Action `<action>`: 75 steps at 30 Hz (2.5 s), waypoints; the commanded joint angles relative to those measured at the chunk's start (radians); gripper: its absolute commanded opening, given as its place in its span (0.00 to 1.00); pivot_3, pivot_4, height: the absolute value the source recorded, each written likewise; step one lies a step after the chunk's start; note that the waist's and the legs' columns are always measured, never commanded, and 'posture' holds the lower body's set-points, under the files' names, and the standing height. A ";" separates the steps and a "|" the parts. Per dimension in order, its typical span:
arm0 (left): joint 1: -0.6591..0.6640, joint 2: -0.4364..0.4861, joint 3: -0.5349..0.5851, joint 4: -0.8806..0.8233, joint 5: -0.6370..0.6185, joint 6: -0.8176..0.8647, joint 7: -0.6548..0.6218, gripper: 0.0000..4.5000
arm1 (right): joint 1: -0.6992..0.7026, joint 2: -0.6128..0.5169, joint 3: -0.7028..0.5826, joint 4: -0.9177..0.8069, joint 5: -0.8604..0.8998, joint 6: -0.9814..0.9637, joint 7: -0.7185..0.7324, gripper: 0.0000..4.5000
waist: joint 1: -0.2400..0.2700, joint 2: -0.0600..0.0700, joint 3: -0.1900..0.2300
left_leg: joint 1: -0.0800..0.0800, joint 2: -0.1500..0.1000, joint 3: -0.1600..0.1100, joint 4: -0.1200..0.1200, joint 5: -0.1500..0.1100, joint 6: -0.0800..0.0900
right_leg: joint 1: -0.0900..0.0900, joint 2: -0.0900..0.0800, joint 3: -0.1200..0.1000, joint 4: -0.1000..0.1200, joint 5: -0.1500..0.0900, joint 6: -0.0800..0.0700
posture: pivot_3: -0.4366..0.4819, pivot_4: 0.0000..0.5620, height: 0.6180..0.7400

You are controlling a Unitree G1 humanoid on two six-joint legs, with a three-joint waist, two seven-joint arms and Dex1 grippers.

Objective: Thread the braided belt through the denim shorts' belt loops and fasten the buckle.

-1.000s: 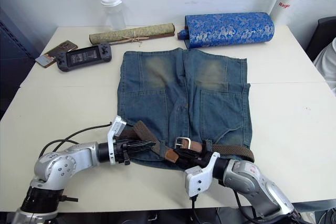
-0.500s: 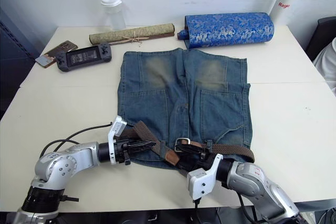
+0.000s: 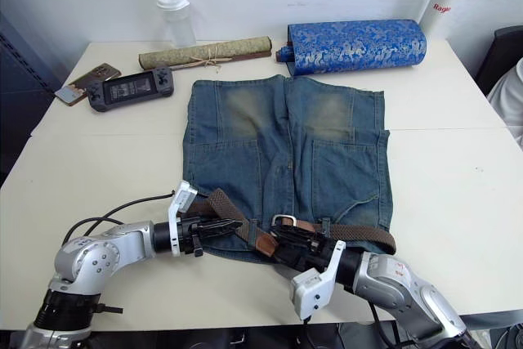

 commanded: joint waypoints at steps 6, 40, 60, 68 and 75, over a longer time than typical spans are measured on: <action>-0.003 0.000 0.002 -0.007 0.004 0.004 -0.008 0.00 | -0.007 0.000 -0.020 -0.022 -0.013 -0.039 -0.032 0.60 | 0.000 0.000 0.000 | 0.000 0.000 0.000 0.000 0.000 0.000 | 0.000 0.000 0.000 0.000 0.000 0.000 | 0.48 0.27 0.82; 0.003 0.011 0.045 -0.127 -0.018 -0.032 -0.007 0.61 | -0.056 -0.007 -0.013 -0.026 0.123 0.042 0.091 0.00 | -0.001 0.000 0.000 | 0.000 0.000 0.000 0.002 0.000 0.000 | 0.000 0.000 0.000 0.003 0.000 0.000 | 0.48 0.27 0.82; 0.274 0.244 -0.020 -0.341 0.154 -0.225 -0.116 0.69 | -0.070 -0.015 -0.032 -0.046 0.243 0.094 0.138 0.00 | -0.003 0.000 0.000 | 0.000 0.000 0.000 0.002 -0.001 0.000 | 0.000 0.000 0.002 0.003 -0.001 -0.001 | 0.48 0.27 0.82; 0.393 0.338 -0.202 -0.160 0.512 -0.540 -0.152 0.69 | -0.076 -0.051 -0.095 -0.185 0.445 0.273 0.239 0.00 | -0.002 0.004 -0.007 | 0.002 0.001 0.001 0.001 -0.003 0.000 | 0.001 -0.002 0.003 0.001 -0.001 -0.002 | 0.48 0.27 0.82; 0.438 0.329 -0.193 -0.116 0.546 -0.605 -0.149 0.69 | -0.116 -0.145 -0.267 -0.262 0.634 0.461 0.326 0.00 | -0.003 0.012 -0.018 | 0.005 0.003 0.002 0.000 -0.006 0.001 | 0.002 -0.002 0.004 0.000 -0.002 -0.002 | 0.48 0.27 0.82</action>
